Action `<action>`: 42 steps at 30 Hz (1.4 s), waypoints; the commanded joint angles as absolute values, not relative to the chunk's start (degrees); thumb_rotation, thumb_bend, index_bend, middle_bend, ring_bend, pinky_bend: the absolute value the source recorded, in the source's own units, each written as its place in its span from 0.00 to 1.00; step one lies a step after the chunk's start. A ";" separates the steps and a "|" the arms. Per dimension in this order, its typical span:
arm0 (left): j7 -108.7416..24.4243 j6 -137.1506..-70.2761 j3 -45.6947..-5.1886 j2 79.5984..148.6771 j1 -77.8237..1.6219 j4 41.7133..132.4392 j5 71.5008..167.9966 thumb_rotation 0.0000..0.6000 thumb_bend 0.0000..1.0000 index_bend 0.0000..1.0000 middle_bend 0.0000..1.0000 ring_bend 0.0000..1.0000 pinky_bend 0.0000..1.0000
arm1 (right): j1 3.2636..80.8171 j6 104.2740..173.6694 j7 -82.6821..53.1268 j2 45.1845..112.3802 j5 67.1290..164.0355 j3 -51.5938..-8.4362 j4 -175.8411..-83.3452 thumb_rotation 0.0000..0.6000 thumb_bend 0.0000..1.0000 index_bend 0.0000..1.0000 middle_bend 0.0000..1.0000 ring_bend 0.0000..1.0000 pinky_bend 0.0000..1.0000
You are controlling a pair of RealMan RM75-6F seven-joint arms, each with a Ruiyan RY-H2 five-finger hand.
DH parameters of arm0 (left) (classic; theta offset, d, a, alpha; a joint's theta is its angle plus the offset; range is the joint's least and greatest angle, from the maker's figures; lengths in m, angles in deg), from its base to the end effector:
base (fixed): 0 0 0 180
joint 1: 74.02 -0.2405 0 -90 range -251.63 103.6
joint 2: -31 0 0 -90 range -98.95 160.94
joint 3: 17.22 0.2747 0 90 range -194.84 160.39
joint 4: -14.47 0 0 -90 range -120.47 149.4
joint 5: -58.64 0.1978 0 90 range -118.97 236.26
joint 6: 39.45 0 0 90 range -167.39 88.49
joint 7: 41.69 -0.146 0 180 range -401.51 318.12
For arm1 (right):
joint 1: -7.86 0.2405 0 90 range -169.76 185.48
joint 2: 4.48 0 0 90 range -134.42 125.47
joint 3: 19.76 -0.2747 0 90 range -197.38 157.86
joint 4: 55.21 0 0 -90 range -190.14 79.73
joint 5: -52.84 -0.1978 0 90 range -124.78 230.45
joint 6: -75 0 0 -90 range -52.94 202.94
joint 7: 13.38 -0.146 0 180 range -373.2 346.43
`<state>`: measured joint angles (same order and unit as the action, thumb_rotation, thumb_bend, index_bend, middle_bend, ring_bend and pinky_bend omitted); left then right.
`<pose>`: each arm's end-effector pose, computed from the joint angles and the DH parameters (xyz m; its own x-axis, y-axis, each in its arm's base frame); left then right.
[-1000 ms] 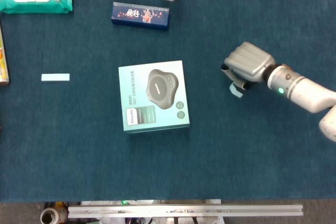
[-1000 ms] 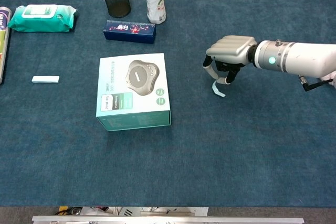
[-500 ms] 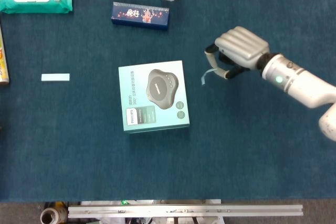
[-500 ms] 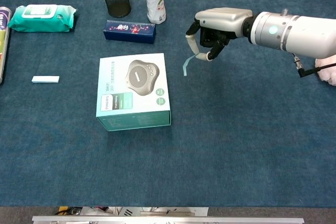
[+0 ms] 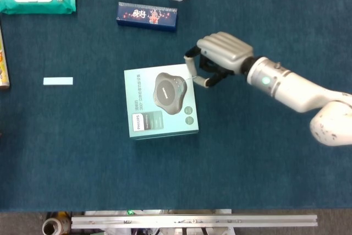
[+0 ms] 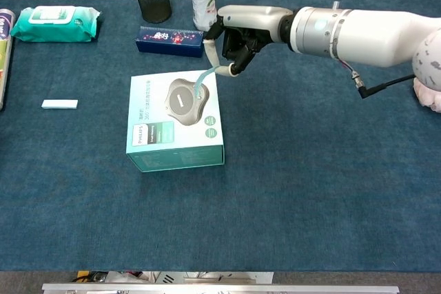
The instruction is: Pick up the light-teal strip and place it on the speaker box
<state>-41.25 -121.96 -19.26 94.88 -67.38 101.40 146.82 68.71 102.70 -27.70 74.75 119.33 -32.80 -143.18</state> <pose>-0.3341 0.1922 0.1791 0.4827 0.0391 0.8749 0.8748 -0.0672 -0.4797 -0.0604 -0.3837 0.0009 0.2841 -0.6489 0.7059 -0.8875 -0.4566 -0.0626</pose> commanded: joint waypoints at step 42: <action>-40.14 -120.97 -17.77 93.52 -69.50 102.81 142.85 1.00 0.27 0.17 0.22 0.21 0.16 | 91.35 95.56 -17.00 73.75 83.74 -21.54 -143.64 1.00 0.38 0.69 1.00 1.00 1.00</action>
